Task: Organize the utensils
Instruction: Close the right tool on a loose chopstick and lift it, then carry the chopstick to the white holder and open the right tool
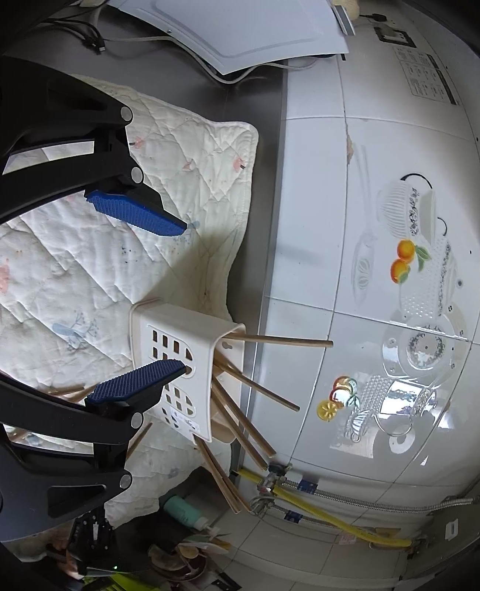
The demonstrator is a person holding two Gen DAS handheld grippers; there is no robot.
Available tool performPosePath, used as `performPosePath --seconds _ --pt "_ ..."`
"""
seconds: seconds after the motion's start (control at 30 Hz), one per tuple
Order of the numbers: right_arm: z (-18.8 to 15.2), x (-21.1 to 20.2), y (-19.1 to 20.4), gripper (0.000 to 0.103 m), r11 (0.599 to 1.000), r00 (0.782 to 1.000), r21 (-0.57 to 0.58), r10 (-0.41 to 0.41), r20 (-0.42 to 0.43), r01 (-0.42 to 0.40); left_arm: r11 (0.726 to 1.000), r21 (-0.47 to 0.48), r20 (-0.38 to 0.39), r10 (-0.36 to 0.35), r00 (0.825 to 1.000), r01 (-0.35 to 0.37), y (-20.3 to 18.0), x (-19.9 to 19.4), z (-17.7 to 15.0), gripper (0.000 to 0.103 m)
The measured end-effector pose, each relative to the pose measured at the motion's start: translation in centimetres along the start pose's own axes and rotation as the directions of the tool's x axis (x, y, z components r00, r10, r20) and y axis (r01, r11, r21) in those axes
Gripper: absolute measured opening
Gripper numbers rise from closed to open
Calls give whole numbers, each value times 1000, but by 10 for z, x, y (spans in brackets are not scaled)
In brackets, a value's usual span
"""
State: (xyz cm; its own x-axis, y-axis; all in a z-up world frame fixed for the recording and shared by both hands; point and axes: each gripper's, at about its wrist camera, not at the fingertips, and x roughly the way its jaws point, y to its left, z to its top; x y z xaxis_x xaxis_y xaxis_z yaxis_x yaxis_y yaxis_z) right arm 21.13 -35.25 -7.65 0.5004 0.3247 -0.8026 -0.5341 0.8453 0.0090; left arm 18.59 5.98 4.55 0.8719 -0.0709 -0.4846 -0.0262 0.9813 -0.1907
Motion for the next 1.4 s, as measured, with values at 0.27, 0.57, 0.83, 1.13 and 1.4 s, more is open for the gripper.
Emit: performPosePath --seconds 0.27,0.57,0.83,1.13,1.4 --pt "6 -7 11 7 1000 1000 13 -14 27 13 1000 2 -11 4 1000 -4 2 -9 -13 69" --pt "38 -94 60 7 996 975 -17 -84 205 89 999 -31 6 -18 1000 18 8 -30 -21 70" --pt "81 -146 105 7 984 954 -97 -118 276 149 998 -46 35 -37 999 39 14 -49 -24 71" --pt "145 -175 126 7 987 935 -115 -64 348 110 995 -78 34 -66 997 68 23 -53 -29 72" --pt "221 -139 119 7 994 982 -64 -71 177 84 997 -53 5 -62 998 62 25 -55 -41 74"
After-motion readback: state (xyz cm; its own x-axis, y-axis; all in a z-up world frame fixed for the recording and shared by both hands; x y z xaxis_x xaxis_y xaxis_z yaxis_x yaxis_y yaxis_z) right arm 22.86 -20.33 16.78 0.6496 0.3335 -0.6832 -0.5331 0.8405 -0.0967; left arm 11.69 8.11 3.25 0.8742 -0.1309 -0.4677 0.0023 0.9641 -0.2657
